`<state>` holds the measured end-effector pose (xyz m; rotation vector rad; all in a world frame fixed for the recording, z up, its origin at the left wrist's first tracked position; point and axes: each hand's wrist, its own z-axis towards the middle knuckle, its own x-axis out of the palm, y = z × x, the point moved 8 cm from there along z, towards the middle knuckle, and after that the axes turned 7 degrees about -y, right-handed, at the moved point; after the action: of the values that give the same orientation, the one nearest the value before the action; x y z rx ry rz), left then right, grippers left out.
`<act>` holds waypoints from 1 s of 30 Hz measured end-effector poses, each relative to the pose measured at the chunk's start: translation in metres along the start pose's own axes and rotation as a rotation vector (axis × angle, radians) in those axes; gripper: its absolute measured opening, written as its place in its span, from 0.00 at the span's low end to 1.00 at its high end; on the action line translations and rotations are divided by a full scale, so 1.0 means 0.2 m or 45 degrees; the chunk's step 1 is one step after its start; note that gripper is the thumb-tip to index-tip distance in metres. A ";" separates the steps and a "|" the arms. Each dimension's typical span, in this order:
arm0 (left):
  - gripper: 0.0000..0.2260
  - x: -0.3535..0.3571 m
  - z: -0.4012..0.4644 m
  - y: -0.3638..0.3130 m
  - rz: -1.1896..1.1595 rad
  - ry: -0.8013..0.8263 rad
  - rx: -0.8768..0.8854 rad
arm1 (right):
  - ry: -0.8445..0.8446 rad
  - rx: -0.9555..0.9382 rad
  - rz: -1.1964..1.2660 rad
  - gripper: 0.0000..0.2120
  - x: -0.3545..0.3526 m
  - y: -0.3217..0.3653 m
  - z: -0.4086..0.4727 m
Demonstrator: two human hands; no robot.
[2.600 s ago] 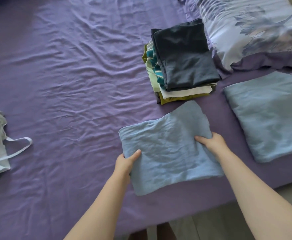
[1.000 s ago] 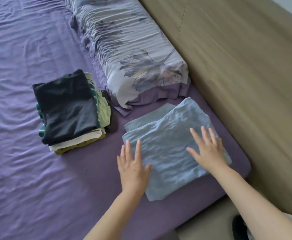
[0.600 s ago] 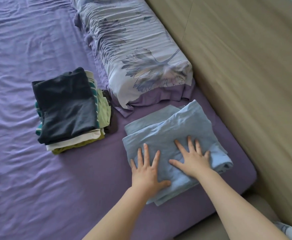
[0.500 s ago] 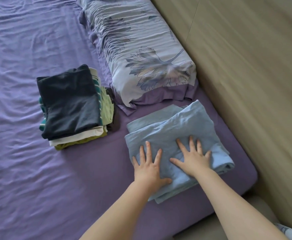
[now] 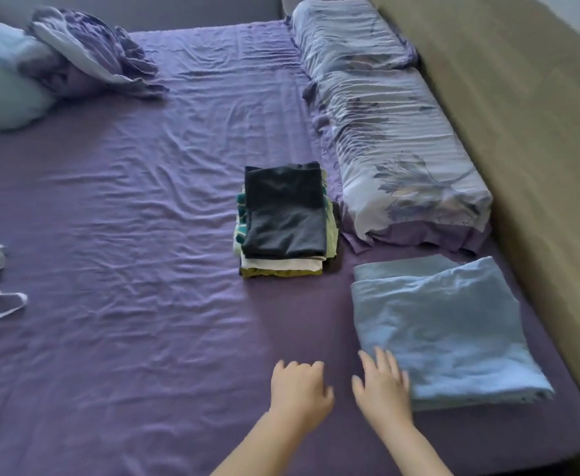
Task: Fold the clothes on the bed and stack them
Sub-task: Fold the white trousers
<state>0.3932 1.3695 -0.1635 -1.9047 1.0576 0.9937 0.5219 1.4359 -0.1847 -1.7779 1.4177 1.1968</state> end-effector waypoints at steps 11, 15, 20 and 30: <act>0.19 -0.37 -0.89 1.10 0.017 -0.196 -0.355 | -0.033 -0.530 -0.122 0.18 -0.09 1.28 -0.68; 0.21 -0.43 -1.35 1.52 -0.011 -0.266 -0.504 | -0.061 -0.698 -0.135 0.16 -0.04 1.71 -1.02; 0.22 -0.50 -1.88 2.01 -0.058 -0.355 -0.707 | -0.062 -0.869 -0.115 0.16 0.08 2.24 -1.41; 0.22 -0.53 -2.41 2.61 -0.185 -0.406 -1.058 | -0.072 -1.128 -0.155 0.14 0.08 2.96 -1.77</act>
<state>0.0208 0.7842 0.0213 -2.2839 0.3119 1.7560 0.0613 0.9636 0.0162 -2.3024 0.7455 1.9691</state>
